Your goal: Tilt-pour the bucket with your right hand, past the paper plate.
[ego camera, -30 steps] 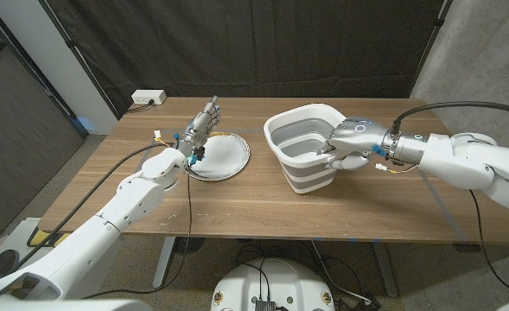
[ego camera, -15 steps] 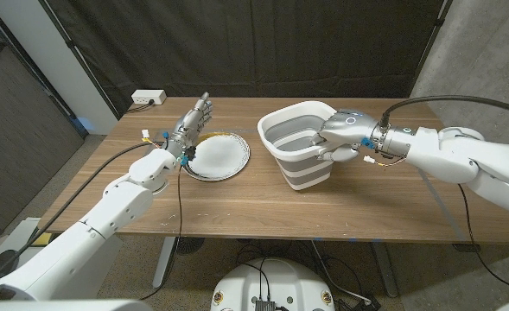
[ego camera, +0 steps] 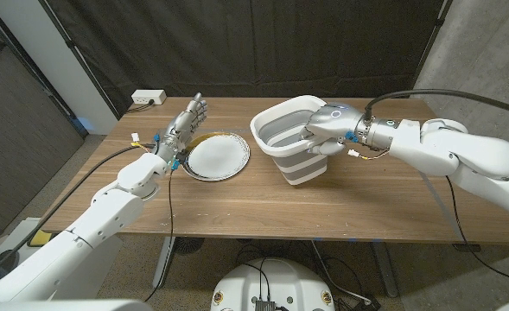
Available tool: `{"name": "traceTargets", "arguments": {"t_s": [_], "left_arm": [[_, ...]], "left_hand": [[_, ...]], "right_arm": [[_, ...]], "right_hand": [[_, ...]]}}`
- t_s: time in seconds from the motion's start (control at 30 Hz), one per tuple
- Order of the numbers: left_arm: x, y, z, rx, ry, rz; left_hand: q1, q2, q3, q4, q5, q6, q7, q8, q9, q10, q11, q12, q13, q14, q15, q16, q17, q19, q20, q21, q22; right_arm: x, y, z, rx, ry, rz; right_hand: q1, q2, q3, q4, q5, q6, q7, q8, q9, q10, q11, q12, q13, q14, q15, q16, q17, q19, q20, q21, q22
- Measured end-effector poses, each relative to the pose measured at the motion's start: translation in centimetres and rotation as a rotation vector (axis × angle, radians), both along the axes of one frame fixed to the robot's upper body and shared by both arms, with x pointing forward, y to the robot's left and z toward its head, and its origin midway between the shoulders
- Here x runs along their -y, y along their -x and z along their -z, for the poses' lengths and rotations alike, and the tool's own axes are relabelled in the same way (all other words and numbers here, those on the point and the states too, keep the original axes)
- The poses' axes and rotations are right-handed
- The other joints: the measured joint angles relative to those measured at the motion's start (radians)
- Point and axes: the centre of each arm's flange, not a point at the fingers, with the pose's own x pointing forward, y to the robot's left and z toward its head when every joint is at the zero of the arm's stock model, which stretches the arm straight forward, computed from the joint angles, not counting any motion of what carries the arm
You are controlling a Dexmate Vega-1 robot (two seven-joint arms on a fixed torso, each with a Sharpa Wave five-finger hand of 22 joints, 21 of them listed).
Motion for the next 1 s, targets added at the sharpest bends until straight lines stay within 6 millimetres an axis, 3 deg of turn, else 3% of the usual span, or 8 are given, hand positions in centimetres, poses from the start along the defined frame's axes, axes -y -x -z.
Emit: {"name": "traceTargets", "arguments": {"t_s": [0.53,1.0], "left_arm": [[-1.3,0.9,0.5,0.016,-0.009,0.003],[-1.3,1.3,0.2,0.035,-0.018,0.002]], "left_hand": [[0.000,0.000,-0.003,-0.003,-0.008,0.005,-0.005,0.000,0.000,0.000,0.000,0.000,0.000,0.000,0.000,0.000,0.000,-0.006,-0.006,0.000,0.000],[0.002,0.002,-0.003,-0.003,-0.008,0.005,-0.005,0.000,0.000,0.000,0.000,-0.006,0.000,0.000,0.000,0.000,0.000,-0.005,-0.005,0.000,0.000]], "right_arm": [[-3.2,0.0,-2.0,0.067,0.074,-0.001],[-5.1,-1.3,-3.6,0.151,0.128,0.012]], "right_hand": [[0.002,-0.002,-0.004,0.004,0.000,0.000,0.000,-0.001,0.005,0.000,0.000,-0.004,0.000,0.010,-0.006,-0.004,0.000,0.000,0.000,0.006,-0.002],[0.000,0.000,-0.004,0.004,0.000,0.001,-0.002,-0.002,0.005,0.003,-0.003,-0.004,0.004,0.014,-0.011,-0.004,0.000,0.000,0.000,0.013,-0.004]]}}
